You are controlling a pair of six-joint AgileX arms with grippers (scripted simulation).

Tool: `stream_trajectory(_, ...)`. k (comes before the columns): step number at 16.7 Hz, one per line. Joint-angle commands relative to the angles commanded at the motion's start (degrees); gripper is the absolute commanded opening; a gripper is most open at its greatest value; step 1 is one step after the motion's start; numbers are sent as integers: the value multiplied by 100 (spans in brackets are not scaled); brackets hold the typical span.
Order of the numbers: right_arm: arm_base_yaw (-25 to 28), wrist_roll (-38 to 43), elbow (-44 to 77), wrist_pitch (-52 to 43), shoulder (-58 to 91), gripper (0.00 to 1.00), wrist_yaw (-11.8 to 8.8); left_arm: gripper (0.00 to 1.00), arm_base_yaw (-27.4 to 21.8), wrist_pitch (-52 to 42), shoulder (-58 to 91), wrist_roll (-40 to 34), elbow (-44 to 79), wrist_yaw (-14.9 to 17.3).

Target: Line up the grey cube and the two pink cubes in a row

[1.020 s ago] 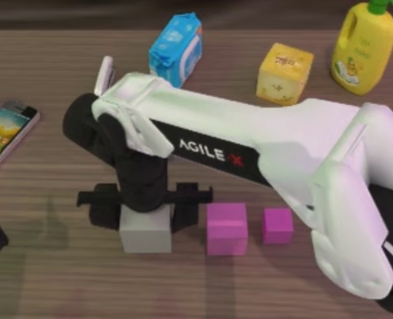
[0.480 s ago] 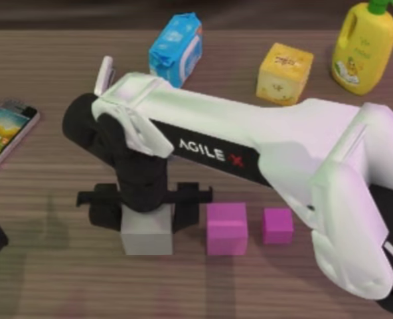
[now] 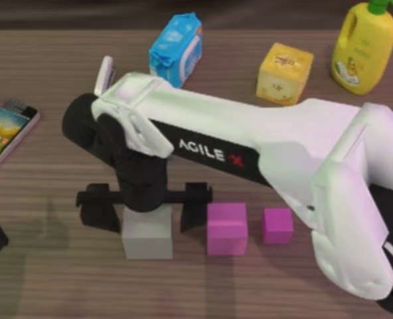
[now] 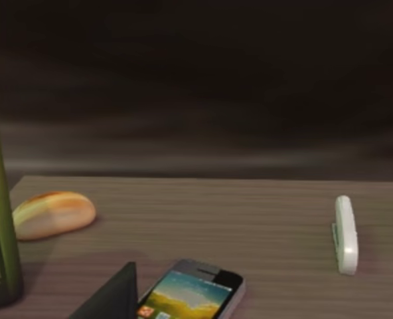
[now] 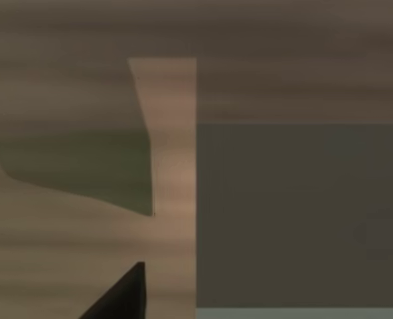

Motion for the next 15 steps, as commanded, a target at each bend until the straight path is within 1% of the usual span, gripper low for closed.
stream_trajectory(5,-9,3,96,-94,18,100,-4,100,0,0,0,0,0,0)
stream_trajectory(12,39,5,1643,-1457,181,100,-8,100,0,0,0,0,0,0)
stream_trajectory(15,38,-1,1958,-1766,194,100,3,100,0,0,0,0,0,0)
